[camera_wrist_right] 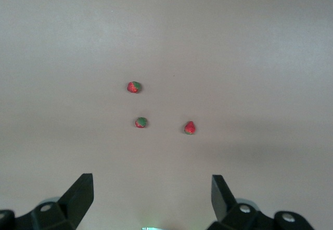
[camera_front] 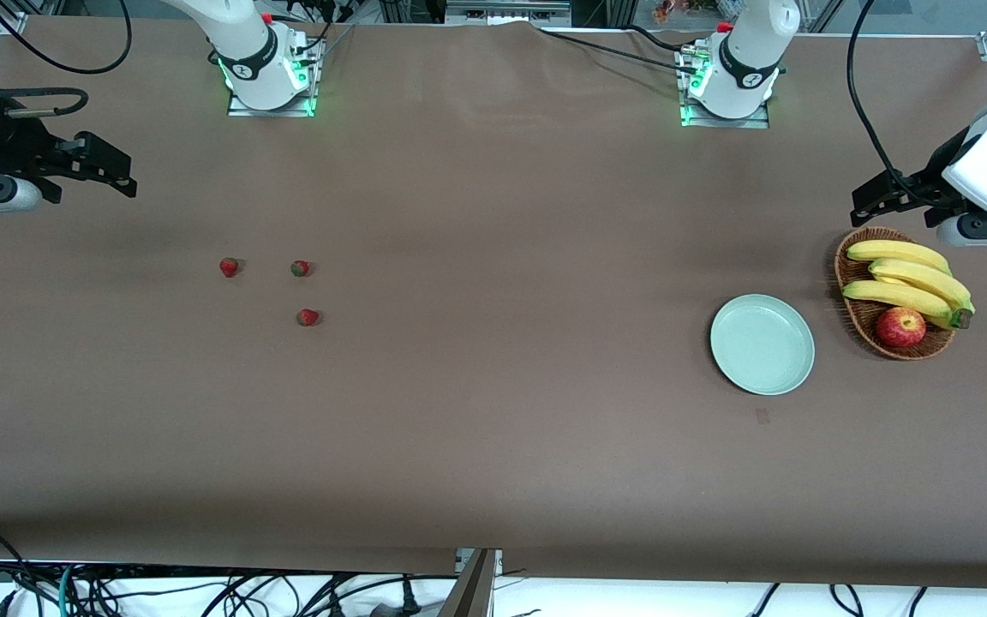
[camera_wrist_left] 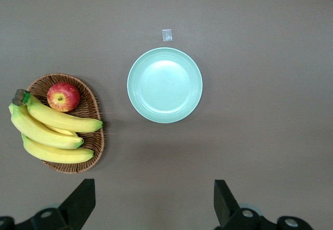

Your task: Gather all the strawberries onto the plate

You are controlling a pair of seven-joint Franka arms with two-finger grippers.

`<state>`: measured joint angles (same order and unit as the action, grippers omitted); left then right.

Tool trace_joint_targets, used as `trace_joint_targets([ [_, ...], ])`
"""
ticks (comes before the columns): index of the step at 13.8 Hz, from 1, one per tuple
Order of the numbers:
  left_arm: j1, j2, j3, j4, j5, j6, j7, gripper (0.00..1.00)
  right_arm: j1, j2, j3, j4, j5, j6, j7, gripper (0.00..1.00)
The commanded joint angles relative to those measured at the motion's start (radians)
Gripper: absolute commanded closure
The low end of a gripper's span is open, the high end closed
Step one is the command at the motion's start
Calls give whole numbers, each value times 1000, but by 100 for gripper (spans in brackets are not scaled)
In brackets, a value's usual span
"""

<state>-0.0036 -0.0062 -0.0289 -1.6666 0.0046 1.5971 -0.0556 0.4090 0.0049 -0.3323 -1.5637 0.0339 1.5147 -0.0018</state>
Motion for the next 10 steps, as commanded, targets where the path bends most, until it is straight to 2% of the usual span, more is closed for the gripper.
trace_joint_targets([
  [1, 2, -18, -5, -5, 3, -13, -6, 0, -6, -6, 10, 5, -14, -5, 11, 0],
  [10, 1, -18, -5, -5, 5, -13, -6, 0, -6, -3, 10, 7, -9, -2, 0, 0],
])
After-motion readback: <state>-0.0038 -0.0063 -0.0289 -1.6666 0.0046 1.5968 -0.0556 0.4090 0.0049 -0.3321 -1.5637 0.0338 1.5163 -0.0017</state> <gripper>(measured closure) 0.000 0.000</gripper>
